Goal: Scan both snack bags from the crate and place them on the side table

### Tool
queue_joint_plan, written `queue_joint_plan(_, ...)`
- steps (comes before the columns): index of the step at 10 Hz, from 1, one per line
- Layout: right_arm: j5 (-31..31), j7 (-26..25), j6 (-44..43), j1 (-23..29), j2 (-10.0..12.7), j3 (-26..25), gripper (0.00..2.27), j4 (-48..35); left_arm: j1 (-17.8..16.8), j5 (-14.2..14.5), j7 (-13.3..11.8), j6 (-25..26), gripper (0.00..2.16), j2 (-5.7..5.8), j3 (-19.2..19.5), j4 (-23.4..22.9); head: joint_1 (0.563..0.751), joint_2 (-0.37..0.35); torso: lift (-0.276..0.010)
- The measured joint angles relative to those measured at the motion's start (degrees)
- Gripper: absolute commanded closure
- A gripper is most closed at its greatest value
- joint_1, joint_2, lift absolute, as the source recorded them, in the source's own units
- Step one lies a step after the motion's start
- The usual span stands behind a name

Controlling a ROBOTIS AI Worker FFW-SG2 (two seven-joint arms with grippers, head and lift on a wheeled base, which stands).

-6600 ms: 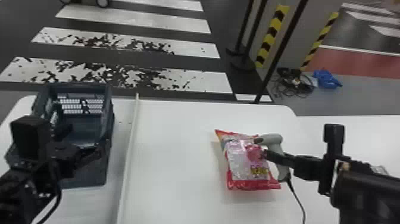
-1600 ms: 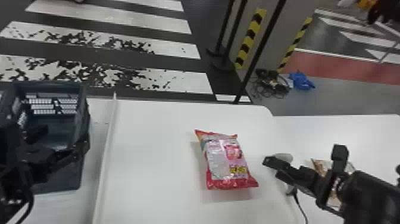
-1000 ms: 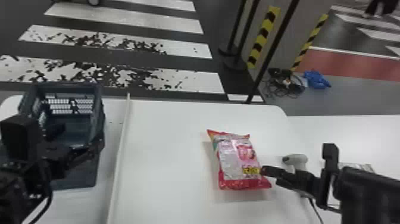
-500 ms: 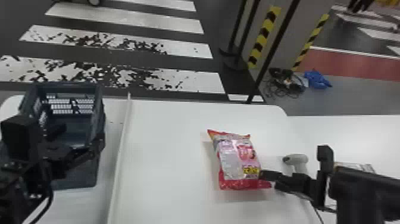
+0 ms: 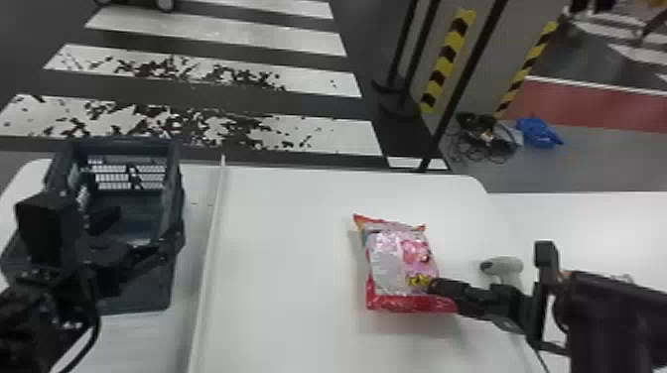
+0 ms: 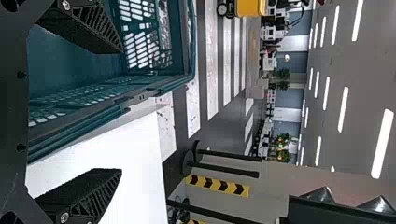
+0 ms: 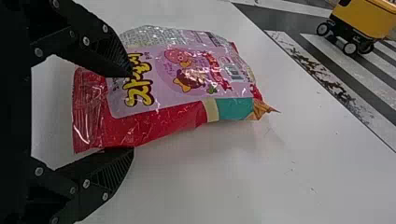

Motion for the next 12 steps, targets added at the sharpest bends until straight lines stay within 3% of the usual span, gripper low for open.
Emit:
queue_joint_plan(1,-0.06,0.15,0.22,-0.45,-0.01,0.00,2.20,0.49,0.03,0.00,0.06,-0.02,0.09,0.02,0.00,0.00,0.695,-0.217,-0.098)
queue_joint_plan(4,-0.17,4.00,-0.66,-1.44,-0.79,-0.72,2.24,3.56,0.16,0.08,0.13,-0.04,0.09,0.11,0.08,0.07,0.695,-0.211,-0.098)
queue_joint_plan(6,-3.38,5.18,1.20,-2.76,-1.78,-3.82,2.24,5.62,0.18,0.08,0.15,-0.04,0.09,0.14,0.08,0.08,0.695,-0.212,-0.098)
queue_joint_plan(9,-15.95,5.30,12.85,-4.41,-7.03,-9.70,2.24,8.66,0.25,0.15,0.07,-0.04,0.09,0.14,0.11,0.02,0.695,-0.238,-0.098)
queue_joint_plan(12,-25.77,4.92,13.96,-6.53,-11.58,-18.23,2.24,11.46,0.25,0.12,0.06,-0.04,0.09,0.11,0.08,0.02,0.695,-0.295,-0.098)
